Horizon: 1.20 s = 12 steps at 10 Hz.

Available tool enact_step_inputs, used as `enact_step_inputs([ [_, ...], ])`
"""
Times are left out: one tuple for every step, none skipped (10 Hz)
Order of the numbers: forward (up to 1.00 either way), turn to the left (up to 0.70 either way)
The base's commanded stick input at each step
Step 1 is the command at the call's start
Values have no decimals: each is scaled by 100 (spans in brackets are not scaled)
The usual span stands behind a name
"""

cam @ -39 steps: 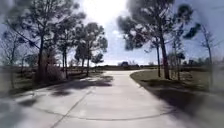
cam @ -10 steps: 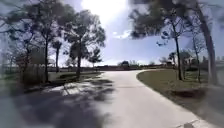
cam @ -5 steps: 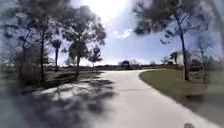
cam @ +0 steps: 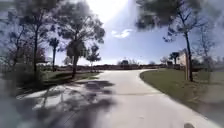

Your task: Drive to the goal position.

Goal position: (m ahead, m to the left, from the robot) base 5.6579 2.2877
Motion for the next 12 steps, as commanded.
enact_step_inputs([
  [85,0],
  [85,0],
  [85,0],
  [85,0],
  [85,0],
  [85,0],
  [85,0],
  [85,0],
  [85,0],
  [85,0],
  [85,0],
  [85,0],
])
